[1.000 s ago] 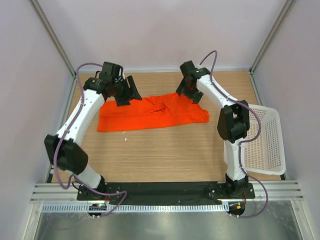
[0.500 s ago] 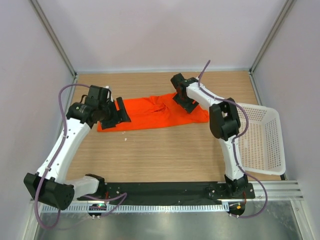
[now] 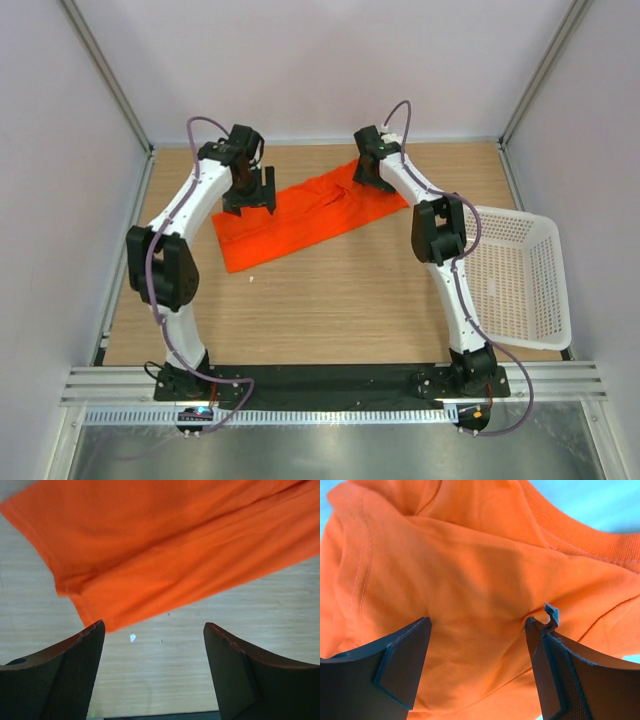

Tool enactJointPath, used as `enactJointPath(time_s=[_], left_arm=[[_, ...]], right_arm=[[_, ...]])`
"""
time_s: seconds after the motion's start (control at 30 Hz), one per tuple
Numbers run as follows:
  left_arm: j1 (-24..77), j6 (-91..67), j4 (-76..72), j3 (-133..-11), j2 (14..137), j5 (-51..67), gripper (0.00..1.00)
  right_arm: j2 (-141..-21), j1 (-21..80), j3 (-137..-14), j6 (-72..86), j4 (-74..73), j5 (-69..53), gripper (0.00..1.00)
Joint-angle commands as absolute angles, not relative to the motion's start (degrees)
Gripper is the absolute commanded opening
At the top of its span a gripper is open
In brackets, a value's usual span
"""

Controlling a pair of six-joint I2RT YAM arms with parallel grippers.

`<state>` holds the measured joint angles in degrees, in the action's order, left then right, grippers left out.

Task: Fold and stack the t-shirts
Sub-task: Fold the tshirt

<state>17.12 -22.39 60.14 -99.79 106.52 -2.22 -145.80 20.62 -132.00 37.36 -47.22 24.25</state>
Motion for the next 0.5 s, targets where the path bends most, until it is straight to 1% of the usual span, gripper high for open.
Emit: enactJointPath(time_s=[0.0, 0.03, 0.07, 0.17, 0.33, 0.43, 0.47], left_arm=[[17.2, -18.4, 61.6, -106.1, 113.0, -1.8, 0.81], [17.7, -17.2, 61.6, -106.7, 114.2, -1.9, 0.86], [18.0, -16.1, 62.2, -107.7, 115.6, -2.0, 0.88], [18.5, -15.0, 60.8, -105.7, 118.3, -2.7, 0.90], [18.5, -15.2, 57.4, -103.4, 122.3, -2.8, 0.89], [18.5, -15.8, 56.9, -103.3, 125.4, -4.0, 0.89], [18.5, -16.3, 56.7, -102.8, 125.9, -3.9, 0.89]], right_arm=[[-147.1, 20.1, -140.2, 22.2, -42.0, 23.0, 0.84], [-146.6, 19.7, -141.7, 22.1, -43.3, 22.9, 0.84], [-145.8, 19.6, -142.8, 22.0, -44.2, 23.0, 0.84], [-139.0, 19.6, -142.0, 23.1, -45.0, 22.9, 0.85], [-124.9, 19.9, -132.5, 26.9, -48.5, 17.2, 0.85], [-118.8, 20.6, -125.2, 26.5, -50.2, 15.1, 0.85], [-114.2, 21.0, -122.8, 26.1, -50.2, 14.5, 0.85]])
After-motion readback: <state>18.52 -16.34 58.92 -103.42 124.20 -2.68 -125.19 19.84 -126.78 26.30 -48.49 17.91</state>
